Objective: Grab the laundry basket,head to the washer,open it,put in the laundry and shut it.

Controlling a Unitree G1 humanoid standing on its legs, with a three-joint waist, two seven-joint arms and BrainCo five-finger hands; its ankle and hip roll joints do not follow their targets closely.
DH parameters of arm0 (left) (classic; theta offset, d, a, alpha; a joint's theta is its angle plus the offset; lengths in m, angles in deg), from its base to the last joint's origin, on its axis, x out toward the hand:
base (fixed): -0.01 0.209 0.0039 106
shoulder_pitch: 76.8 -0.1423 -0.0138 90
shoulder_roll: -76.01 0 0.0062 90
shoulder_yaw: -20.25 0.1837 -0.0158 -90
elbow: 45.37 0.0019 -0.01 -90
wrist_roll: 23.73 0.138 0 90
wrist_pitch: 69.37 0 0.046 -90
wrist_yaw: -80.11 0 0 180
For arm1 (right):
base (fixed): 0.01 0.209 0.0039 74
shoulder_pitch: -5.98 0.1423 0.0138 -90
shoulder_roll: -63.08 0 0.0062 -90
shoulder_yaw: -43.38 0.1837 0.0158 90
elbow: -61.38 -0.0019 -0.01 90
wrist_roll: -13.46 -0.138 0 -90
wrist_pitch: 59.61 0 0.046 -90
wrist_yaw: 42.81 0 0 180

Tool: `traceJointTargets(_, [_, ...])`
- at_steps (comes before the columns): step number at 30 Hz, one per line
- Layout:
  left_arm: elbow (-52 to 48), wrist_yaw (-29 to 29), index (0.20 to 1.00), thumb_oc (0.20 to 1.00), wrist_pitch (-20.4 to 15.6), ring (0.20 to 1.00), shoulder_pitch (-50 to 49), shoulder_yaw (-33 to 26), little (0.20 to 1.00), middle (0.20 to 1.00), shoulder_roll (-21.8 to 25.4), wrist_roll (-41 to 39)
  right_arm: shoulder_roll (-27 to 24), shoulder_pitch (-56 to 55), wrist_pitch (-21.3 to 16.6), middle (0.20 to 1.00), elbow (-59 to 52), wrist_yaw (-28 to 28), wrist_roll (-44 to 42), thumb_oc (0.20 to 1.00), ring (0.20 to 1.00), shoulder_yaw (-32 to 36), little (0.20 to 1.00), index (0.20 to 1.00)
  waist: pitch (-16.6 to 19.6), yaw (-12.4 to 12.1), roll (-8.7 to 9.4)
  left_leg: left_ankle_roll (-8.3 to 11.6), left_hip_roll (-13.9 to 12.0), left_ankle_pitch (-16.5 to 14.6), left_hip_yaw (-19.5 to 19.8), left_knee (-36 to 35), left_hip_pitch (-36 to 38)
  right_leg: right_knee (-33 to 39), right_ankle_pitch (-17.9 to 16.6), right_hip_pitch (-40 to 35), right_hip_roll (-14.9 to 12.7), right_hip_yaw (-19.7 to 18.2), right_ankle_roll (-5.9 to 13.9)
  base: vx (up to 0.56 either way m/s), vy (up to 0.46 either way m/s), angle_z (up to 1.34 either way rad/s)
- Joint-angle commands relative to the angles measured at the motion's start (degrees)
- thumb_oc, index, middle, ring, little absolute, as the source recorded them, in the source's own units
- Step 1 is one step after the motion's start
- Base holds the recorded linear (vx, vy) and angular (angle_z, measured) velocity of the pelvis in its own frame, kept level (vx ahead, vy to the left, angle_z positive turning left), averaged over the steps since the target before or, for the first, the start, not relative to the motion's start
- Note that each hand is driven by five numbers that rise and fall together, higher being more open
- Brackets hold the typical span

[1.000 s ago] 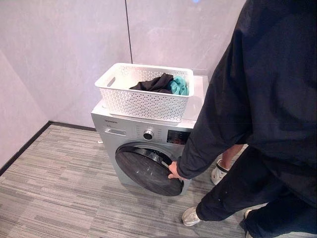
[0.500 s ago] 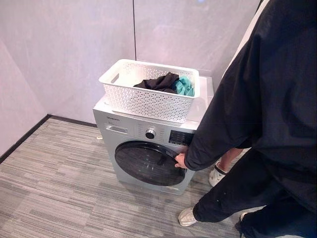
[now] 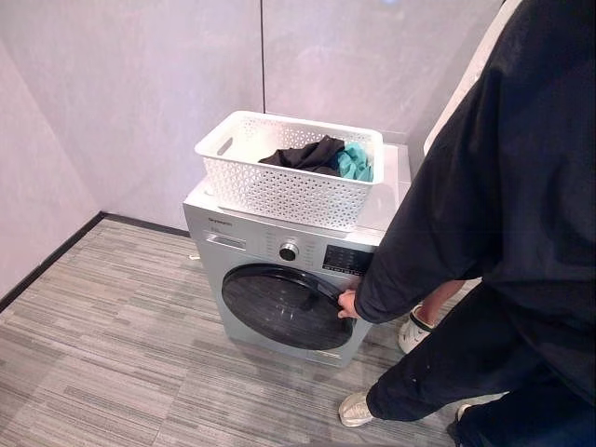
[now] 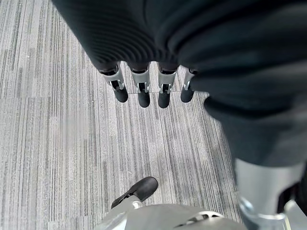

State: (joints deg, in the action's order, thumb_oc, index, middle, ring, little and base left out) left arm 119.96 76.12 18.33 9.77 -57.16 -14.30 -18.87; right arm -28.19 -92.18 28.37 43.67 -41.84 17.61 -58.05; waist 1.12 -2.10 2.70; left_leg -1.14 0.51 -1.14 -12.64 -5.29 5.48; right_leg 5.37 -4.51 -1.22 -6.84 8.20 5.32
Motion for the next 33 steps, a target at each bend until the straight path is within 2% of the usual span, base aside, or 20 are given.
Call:
traceJointTargets(1, [3.46,-0.28,1.000,1.000,-0.15,1.000,3.74,-0.92,1.000,1.000,0.49,-0.66,-0.77,2.94,0.07,1.000,2.12,0.52,-0.28,1.000,1.000,-1.39,1.000,1.000,-0.30,0.08,1.24,1.55,0.99,0.20,6.13,0.29,-3.35,-1.15,0.46,-1.08,-3.61,2.10,4.50,-0.02,-0.030,0.09])
traceJointTargets(12, [3.87,-0.51,1.000,1.000,0.06,1.000,3.46,-1.78,1.000,1.000,1.07,-0.99,-0.60,1.37,-0.21,1.000,-2.19,0.56,-0.45,1.000,1.000,-1.90,1.000,1.000,0.19,0.21,1.33,2.17,0.52,0.97,6.65,0.29,-3.96,-0.99,0.52,-1.23,-3.36,2.89,4.09,-0.01,-0.013,0.04])
traceJointTargets(16, [3.77,-1.02,1.000,1.000,0.17,1.000,3.22,-2.46,1.000,1.000,1.39,-0.81,-1.57,0.75,-0.28,1.000,-5.70,1.93,0.65,1.000,1.000,-1.45,1.000,1.000,0.29,0.31,1.22,2.24,0.35,1.08,6.40,0.29,-4.09,-1.04,0.47,-1.02,-3.29,2.73,4.08,0.00,0.000,0.00])
traceJointTargets(19, [3.28,-1.85,1.000,1.000,0.07,1.000,2.68,-3.36,1.000,1.000,1.35,-0.63,-3.07,-0.35,-0.28,1.000,-10.02,4.85,1.20,1.000,1.000,1.40,1.000,1.000,0.21,0.69,0.89,2.25,0.27,1.00,6.23,0.29,-3.86,-1.05,0.40,-1.05,-3.23,2.51,4.10,0.00,0.000,0.00])
traceJointTargets(23, [2.83,-2.32,1.000,1.000,-0.47,1.000,2.58,-3.09,1.000,1.000,0.67,-1.19,-3.62,0.68,-0.82,1.000,-8.16,6.42,-1.00,1.000,1.000,3.48,1.000,1.000,0.07,0.74,0.54,2.20,0.34,0.92,6.44,0.29,-3.73,-0.97,0.32,-1.23,-3.39,2.58,4.19,0.00,0.000,0.00])
traceJointTargets(33, [3.41,-2.56,1.000,1.000,-0.50,1.000,3.42,-1.73,1.000,1.000,-0.05,-1.52,-2.93,2.91,-1.13,1.000,-3.37,6.75,-1.98,1.000,1.000,2.31,1.000,1.000,-0.12,0.43,0.33,2.34,0.50,1.12,6.94,0.29,-4.22,-0.85,0.23,-1.21,-3.67,3.34,4.25,0.00,0.000,0.00])
